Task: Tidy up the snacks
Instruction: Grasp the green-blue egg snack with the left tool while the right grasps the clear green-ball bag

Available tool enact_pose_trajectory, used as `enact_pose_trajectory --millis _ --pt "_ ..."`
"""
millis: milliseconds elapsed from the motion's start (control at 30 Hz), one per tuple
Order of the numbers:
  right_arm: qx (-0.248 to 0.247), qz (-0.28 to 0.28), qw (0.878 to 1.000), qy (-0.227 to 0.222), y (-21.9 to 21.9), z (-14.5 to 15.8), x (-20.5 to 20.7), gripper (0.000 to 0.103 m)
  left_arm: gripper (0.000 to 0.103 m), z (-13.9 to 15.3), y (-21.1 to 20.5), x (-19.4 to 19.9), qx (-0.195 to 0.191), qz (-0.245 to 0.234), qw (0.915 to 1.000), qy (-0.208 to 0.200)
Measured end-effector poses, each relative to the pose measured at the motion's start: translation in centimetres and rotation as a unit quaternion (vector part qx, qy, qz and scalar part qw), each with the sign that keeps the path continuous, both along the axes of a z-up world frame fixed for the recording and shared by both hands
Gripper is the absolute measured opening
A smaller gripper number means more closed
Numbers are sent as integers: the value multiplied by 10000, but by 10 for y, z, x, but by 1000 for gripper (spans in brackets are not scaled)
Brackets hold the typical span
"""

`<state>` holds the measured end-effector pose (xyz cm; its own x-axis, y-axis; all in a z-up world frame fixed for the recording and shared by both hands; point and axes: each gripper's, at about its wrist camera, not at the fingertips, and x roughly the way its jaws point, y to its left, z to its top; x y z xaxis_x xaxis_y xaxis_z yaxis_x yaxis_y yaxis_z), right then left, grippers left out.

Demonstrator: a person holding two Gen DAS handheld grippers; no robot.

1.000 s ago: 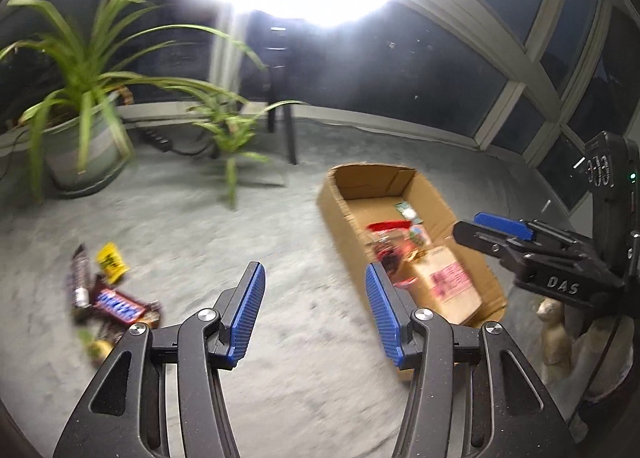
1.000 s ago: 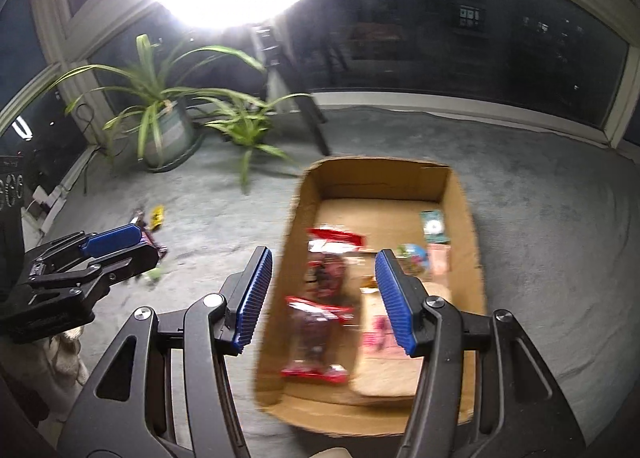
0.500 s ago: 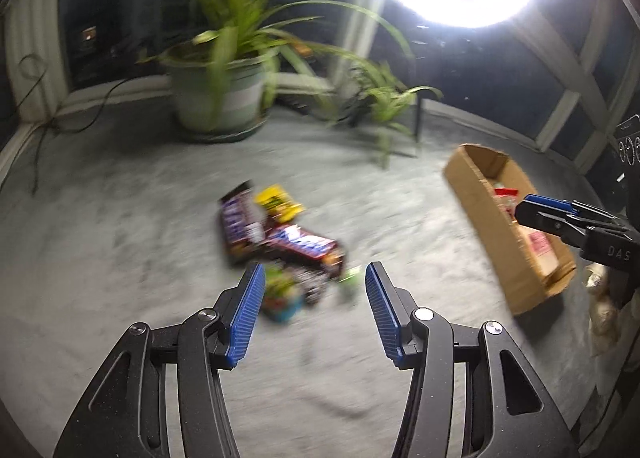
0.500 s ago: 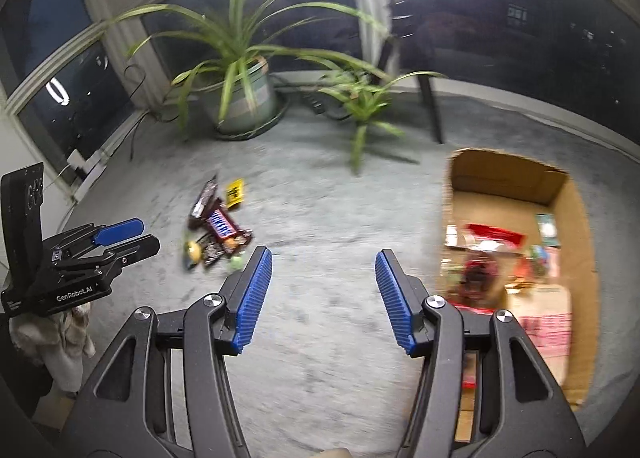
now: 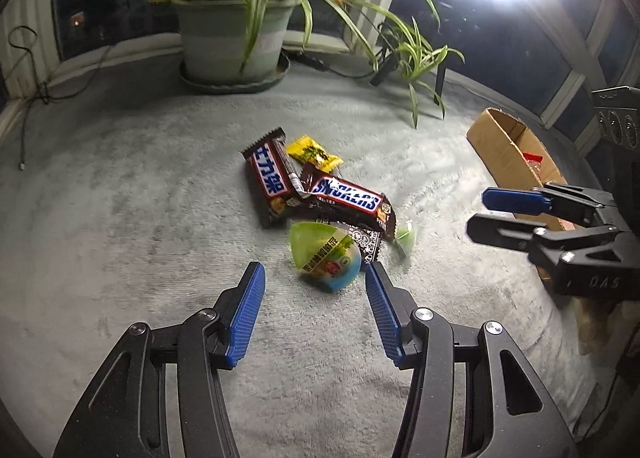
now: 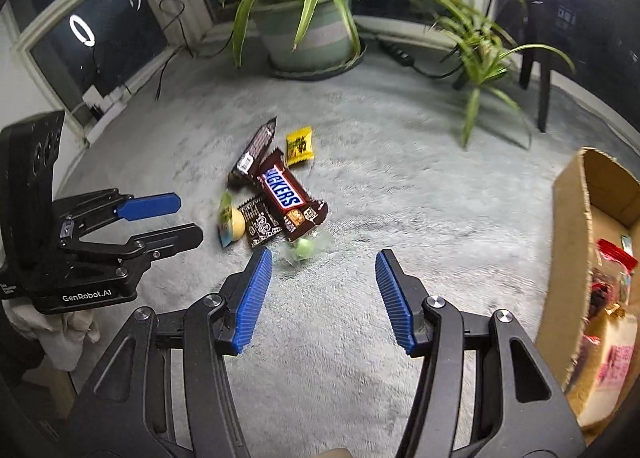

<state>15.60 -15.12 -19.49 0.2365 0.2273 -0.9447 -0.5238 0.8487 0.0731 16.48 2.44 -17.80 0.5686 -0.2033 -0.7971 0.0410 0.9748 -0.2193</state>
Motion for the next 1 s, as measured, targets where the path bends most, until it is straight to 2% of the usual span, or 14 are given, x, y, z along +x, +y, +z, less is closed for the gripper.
enact_pose_trajectory --millis 133,400,533,667,933,967,1000 --pt "-35 66 9999 127 0 -11 5 56 51 -7 -3 6 -50 -102 9999 11" --pt "-90 232 9992 305 1 -30 13 56 51 -22 -12 19 228 -348 9991 83" --pt "-71 300 9987 404 5 -36 15 48 51 -28 -12 24 278 -389 9988 80" --pt "-28 410 9981 455 10 -39 16 48 51 -29 -16 27 451 -509 9977 16" --pt "-233 647 9966 458 26 -51 13 46 51 -30 -16 26 499 -556 9972 -86" --pt "-242 648 9966 440 26 -51 14 44 51 -30 -17 25 509 -561 9971 -99" --pt "-279 651 9966 419 27 -51 14 38 51 -30 -16 25 512 -567 9970 -109"
